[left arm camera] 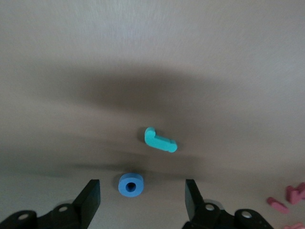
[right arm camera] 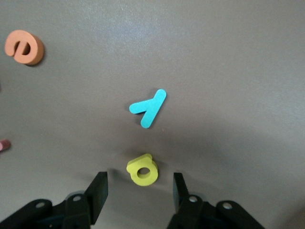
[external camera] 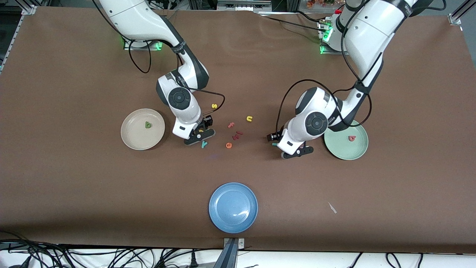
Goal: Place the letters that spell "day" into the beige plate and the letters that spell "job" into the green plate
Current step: 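Grasp the blue letter with the left gripper while the right gripper grasps yellow, then drop the blue letter on the green plate while the right gripper drops yellow on cream, then grasp a cyan letter with the right gripper while the left gripper reaches another cyan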
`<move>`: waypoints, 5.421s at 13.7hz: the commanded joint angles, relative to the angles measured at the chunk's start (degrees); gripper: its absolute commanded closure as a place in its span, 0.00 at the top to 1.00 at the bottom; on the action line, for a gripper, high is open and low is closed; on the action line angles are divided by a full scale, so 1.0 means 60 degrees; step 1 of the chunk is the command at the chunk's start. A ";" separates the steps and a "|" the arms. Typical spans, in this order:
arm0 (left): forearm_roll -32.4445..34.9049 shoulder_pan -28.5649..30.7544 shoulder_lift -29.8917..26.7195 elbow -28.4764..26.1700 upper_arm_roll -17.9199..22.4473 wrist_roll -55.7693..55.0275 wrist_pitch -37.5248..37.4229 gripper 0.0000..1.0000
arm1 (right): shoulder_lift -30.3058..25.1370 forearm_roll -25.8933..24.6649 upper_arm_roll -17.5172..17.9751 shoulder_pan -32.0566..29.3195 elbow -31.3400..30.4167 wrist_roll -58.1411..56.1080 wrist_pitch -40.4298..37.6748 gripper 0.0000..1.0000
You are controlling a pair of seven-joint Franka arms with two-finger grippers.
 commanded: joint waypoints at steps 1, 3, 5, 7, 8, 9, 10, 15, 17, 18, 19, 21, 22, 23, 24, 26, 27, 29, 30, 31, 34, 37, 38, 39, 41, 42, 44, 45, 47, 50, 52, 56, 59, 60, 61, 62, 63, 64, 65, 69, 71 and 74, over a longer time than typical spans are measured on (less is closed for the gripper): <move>0.0120 -0.0066 -0.0157 -0.0267 0.0083 -0.0186 0.0047 0.73 | 0.0247 -0.0010 0.0005 0.0064 0.0238 0.0138 0.0138 0.60; 0.0120 -0.0168 -0.0069 -0.0384 0.0097 -0.0187 0.0062 0.68 | 0.0291 -0.0010 0.0005 0.0078 0.0238 0.0138 0.0138 0.36; 0.0120 -0.0183 0.0004 -0.0384 0.0097 -0.0202 0.0062 0.66 | 0.0364 -0.0010 0.0005 0.0137 0.0238 0.0138 0.0138 0.25; 0.0120 -0.0212 0.0033 -0.0384 0.0097 -0.0202 0.0062 0.62 | 0.0379 -0.0010 0.0005 0.0151 0.0238 0.0138 0.0138 0.20; 0.0120 -0.0227 0.0106 -0.0384 0.0112 -0.0202 0.0062 0.60 | 0.0365 -0.0010 0.0005 0.0137 0.0238 0.0124 0.0109 0.19; 0.0120 -0.0227 0.0122 -0.0384 0.0112 -0.0216 0.0062 0.60 | 0.0263 -0.0010 -0.0010 0.0137 0.0238 0.0066 0.0051 0.19; 0.0120 -0.0227 0.0122 -0.0384 0.0112 -0.0202 0.0062 0.57 | 0.0059 0.0005 -0.0053 0.0122 0.0238 0.0021 -0.0138 0.19; 0.0513 -0.0271 0.0210 -0.0370 0.0171 -0.0347 0.0062 0.41 | -0.1157 0.0005 -0.1339 0.0034 0.0268 -0.0634 -0.2493 0.19; 0.1040 -0.0358 0.0195 -0.0370 0.0156 -0.0771 0.0047 0.30 | -0.1203 0.0064 -0.2378 0.0034 0.0136 -0.1775 -0.3258 0.19; 0.1130 -0.0359 0.0180 -0.0370 0.0156 -0.0875 0.0033 0.24 | -0.1203 0.0064 -0.2789 0.0034 -0.0111 -0.2085 -0.3275 0.19; 0.1131 -0.0330 0.0166 -0.0341 0.0142 -0.0876 -0.0011 0.15 | -0.1203 0.0078 -0.3011 0.0005 -0.0375 -0.2161 -0.3217 0.19; 0.1131 -0.0213 0.0020 -0.0268 0.0141 -0.0876 -0.0070 0.11 | -0.1188 0.0093 -0.3144 -0.0053 -0.0815 -0.2118 -0.3129 0.20; 0.1131 -0.0111 -0.0285 -0.0238 0.0141 -0.0803 -0.0172 0.11 | -0.1087 0.0078 -0.3246 -0.0184 -0.0976 -0.2118 -0.2925 0.22; 0.1145 0.0165 -0.0622 -0.0209 0.0127 -0.0701 -0.0535 0.12 | -0.0984 0.0093 -0.3247 -0.0504 -0.1181 -0.2176 -0.2532 0.25; 0.1131 0.0487 -0.1002 -0.0194 0.0083 -0.0468 -0.1017 0.13 | -0.0969 0.0093 -0.3233 -0.0725 -0.1241 -0.2191 -0.2354 0.48; 0.1043 0.1248 -0.1604 -0.0194 0.0068 0.0467 -0.1970 0.13 | -0.1085 0.0093 -0.3189 -0.0713 -0.1125 -0.2074 -0.2425 0.86; 0.1028 0.1702 -0.1781 -0.0194 0.0039 0.1023 -0.2380 0.13 | -0.1129 0.0166 -0.3174 -0.0713 -0.0994 -0.2059 -0.2483 0.86; 0.1013 0.2377 -0.1871 -0.0223 0.0039 0.2151 -0.3055 0.13 | -0.1130 0.0793 -0.3116 -0.0567 -0.0498 -0.1754 -0.2892 0.84; 0.1028 0.2656 -0.1813 -0.0310 0.0053 0.2693 -0.3160 0.13 | -0.1086 0.1014 -0.3014 -0.0392 -0.0117 -0.1287 -0.3155 0.81; 0.1072 0.2934 -0.1696 -0.0369 0.0068 0.3119 -0.3161 0.14 | -0.1042 0.1132 -0.2969 -0.0115 0.0205 -0.0471 -0.3288 0.79; 0.1145 0.3507 -0.1053 -0.0370 0.0083 0.4044 -0.3073 0.16 | -0.0401 0.1322 -0.2954 0.0647 0.1346 0.2662 -0.3275 0.74; 0.1145 0.3918 -0.0801 -0.0370 0.0097 0.4500 -0.3029 0.30 | 0.0683 0.2931 -0.2780 0.0942 0.2914 0.5375 -0.3275 0.72; 0.1145 0.3933 -0.0801 -0.0355 0.0097 0.4500 -0.3029 0.53 | 0.0962 0.3051 -0.2735 0.1059 0.3194 0.5875 -0.3188 0.72; 0.1145 0.3933 -0.0816 -0.0312 0.0083 0.4500 -0.3029 1.00 | 0.1154 0.3052 -0.2735 0.1176 0.3327 0.6330 -0.3129 0.71; 0.0985 0.3860 -0.1078 -0.0165 0.0039 0.4035 -0.3044 1.00 | 0.1549 0.3096 -0.2735 0.1498 0.3417 0.7033 -0.2415 0.64; 0.0984 0.3758 -0.1225 -0.0005 -0.0063 0.3104 -0.3044 1.00 | 0.1711 0.3081 -0.2735 0.1702 0.3402 0.7299 -0.2077 0.64; 0.0984 0.3611 -0.1241 0.0492 -0.0676 0.0966 -0.3044 1.00 | 0.1902 0.3037 -0.2735 0.1938 0.3402 0.7389 -0.1898 0.63; 0.0984 0.3495 -0.1241 0.0668 -0.0925 -0.0147 -0.3044 1.00 | 0.1975 0.3066 -0.2735 0.1953 0.3402 0.7389 -0.1738 0.63; 0.0984 0.2897 -0.1095 0.1035 -0.1060 -0.2855 -0.3029 1.00 | 0.2078 0.2994 -0.2735 0.2012 0.3344 0.7375 -0.1503 0.63; 0.0969 0.2074 -0.0539 0.1242 -0.1060 -0.5511 -0.1617 1.00 | 0.2166 0.2964 -0.2764 0.2144 0.3314 0.7360 -0.1400 0.62; 0.1071 0.1533 -0.0013 0.1168 -0.1031 -0.7225 -0.0499 1.00 | 0.2181 0.2833 -0.2779 0.2129 0.3285 0.7360 -0.1400 0.61; 0.1145 0.0683 0.0531 0.1095 -0.0621 -0.9017 0.0250 1.00 | 0.2196 0.2803 -0.2793 0.2144 0.3197 0.7316 -0.1400 0.17; 0.1145 0.0155 0.0721 0.1139 -0.0138 -0.9268 0.0398 0.95 | 0.2167 0.2803 -0.2793 0.2129 0.3226 0.7199 -0.1429 0.00; 0.1131 0.0081 0.0838 0.1139 -0.0122 -0.9298 0.0428 0.88 | 0.2108 0.2803 -0.2822 0.2129 0.3241 0.7141 -0.1502 0.00; 0.1131 0.0080 0.0883 0.1125 -0.0108 -0.9298 0.0428 0.77 | 0.2035 0.2716 -0.2866 0.2115 0.3241 0.7111 -0.1647 0.00; 0.1131 0.0066 0.0898 0.1139 -0.0108 -0.9342 0.0428 0.71 | 0.1875 0.2541 -0.3011 0.2114 0.3299 0.7038 -0.2069 0.00; 0.1145 0.0022 0.0898 0.1110 -0.0108 -0.9458 0.0428 0.70 | 0.1656 0.2423 -0.3172 0.2114 0.3314 0.6791 -0.2494 0.00; 0.1131 -0.0065 0.0956 0.1124 -0.0108 -0.9489 0.0428 0.66 | 0.1436 0.2437 -0.3392 0.2100 0.3285 0.6296 -0.2963 0.00; 0.1145 -0.0081 0.1044 0.1139 -0.0108 -0.9489 0.0428 0.64 | 0.1274 0.2451 -0.3727 0.2100 0.3241 0.5623 -0.3518 0.00; 0.1145 -0.0095 0.1132 0.1168 -0.0108 -0.9474 0.0457 0.44 | 0.0121 0.2466 -0.4798 0.2100 0.1710 0.2652 -0.4390 0.00; 0.1145 -0.0095 0.1162 0.1154 -0.0093 -0.9474 0.0457 0.23 | -0.0832 0.2466 -0.5339 0.2100 0.0027 0.1273 -0.3951 0.00; 0.1495 -0.0023 0.1089 0.1183 -0.0078 -0.9343 0.0356 0.00 | -0.1408 0.2510 -0.6102 0.2100 -0.1954 -0.0634 -0.2766 0.00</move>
